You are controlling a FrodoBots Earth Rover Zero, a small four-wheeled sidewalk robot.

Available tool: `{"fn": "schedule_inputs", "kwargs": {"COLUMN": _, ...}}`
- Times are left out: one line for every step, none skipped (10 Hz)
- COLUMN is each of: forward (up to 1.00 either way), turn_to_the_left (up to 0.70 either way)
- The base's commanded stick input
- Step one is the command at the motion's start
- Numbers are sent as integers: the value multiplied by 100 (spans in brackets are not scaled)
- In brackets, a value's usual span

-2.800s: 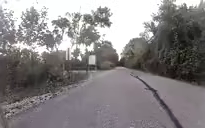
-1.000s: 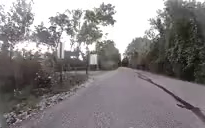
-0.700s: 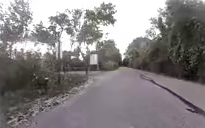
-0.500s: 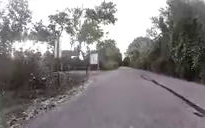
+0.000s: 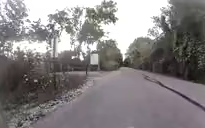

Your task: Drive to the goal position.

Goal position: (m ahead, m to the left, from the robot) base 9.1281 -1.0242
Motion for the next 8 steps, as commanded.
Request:
{"fn": "schedule_inputs", "kwargs": {"forward": 70, "turn_to_the_left": -14}}
{"fn": "schedule_inputs", "kwargs": {"forward": 70, "turn_to_the_left": -6}}
{"fn": "schedule_inputs", "kwargs": {"forward": 70, "turn_to_the_left": 0}}
{"fn": "schedule_inputs", "kwargs": {"forward": 70, "turn_to_the_left": 0}}
{"fn": "schedule_inputs", "kwargs": {"forward": 70, "turn_to_the_left": 0}}
{"fn": "schedule_inputs", "kwargs": {"forward": 70, "turn_to_the_left": 0}}
{"fn": "schedule_inputs", "kwargs": {"forward": 70, "turn_to_the_left": 0}}
{"fn": "schedule_inputs", "kwargs": {"forward": 70, "turn_to_the_left": 0}}
